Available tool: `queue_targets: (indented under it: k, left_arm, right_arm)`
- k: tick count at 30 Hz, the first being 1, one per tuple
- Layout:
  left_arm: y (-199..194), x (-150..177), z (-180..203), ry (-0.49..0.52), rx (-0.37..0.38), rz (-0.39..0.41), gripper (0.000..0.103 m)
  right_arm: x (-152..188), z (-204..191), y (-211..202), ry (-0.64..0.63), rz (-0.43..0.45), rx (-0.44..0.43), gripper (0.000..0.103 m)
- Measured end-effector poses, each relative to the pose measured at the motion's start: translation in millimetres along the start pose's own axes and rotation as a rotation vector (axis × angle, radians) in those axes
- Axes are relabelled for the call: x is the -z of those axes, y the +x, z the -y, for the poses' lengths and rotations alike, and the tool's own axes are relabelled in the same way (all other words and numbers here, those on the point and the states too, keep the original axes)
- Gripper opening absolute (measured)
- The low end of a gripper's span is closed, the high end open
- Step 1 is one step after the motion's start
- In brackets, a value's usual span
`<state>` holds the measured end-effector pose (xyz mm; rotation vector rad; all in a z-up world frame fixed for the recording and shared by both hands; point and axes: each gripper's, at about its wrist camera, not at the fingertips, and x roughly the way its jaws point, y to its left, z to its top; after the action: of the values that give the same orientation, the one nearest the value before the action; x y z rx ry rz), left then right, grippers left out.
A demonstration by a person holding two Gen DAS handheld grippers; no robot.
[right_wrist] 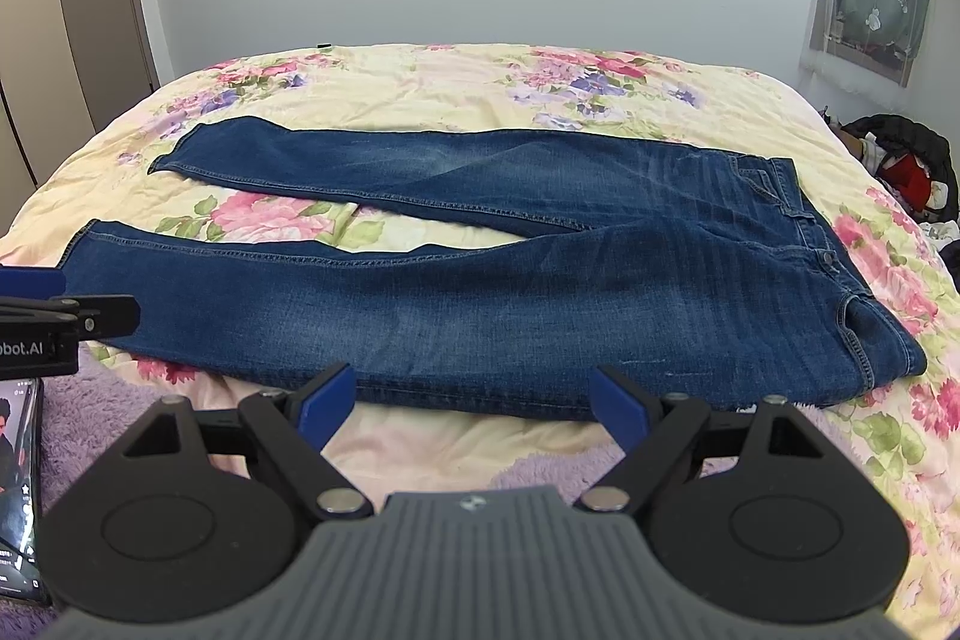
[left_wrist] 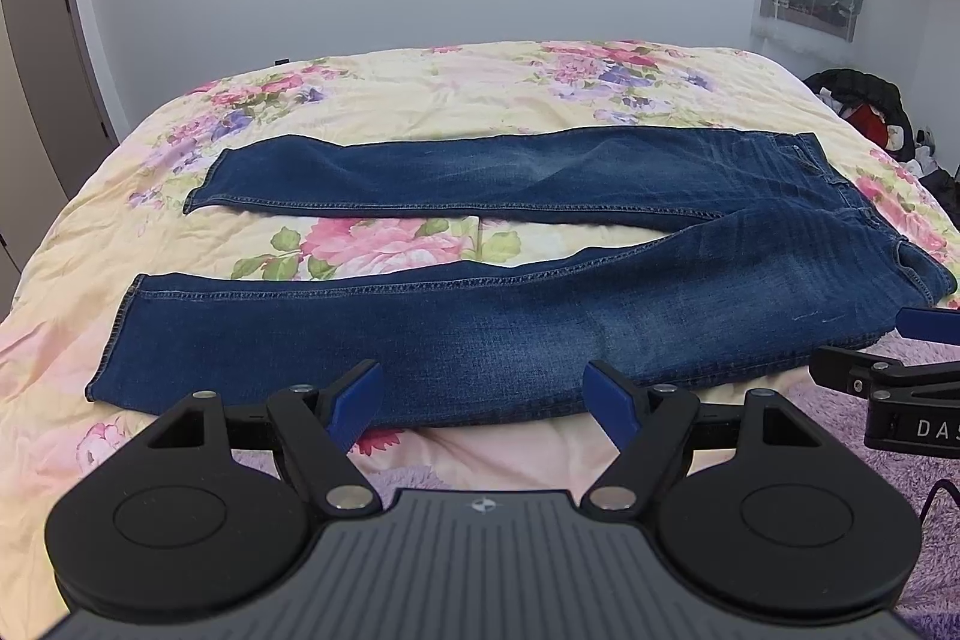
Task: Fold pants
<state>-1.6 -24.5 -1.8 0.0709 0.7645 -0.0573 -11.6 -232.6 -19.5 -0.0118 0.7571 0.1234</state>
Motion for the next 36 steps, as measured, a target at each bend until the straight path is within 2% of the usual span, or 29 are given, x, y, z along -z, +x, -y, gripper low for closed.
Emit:
queue_targets:
  k: [14,30,32,36]
  left_arm:
    - [-4,2,-1,-0.007,0.009,0.014,0.083]
    - [-1,3,-1,0.016,0.017,0.017,0.083]
    - [-2,0,-8,0.050,0.004,0.030,0.082]
    - [-6,-10,-37,0.091,-0.074,0.056,0.081]
  right_arm:
    - [0,2,-1,0.005,0.000,0.003,0.082]
    - [2,2,-2,0.000,-0.001,-0.002,0.082]
    - [2,6,-1,-0.013,0.012,-0.021,0.082]
    - [-2,26,0,-0.019,0.031,-0.036,0.082]
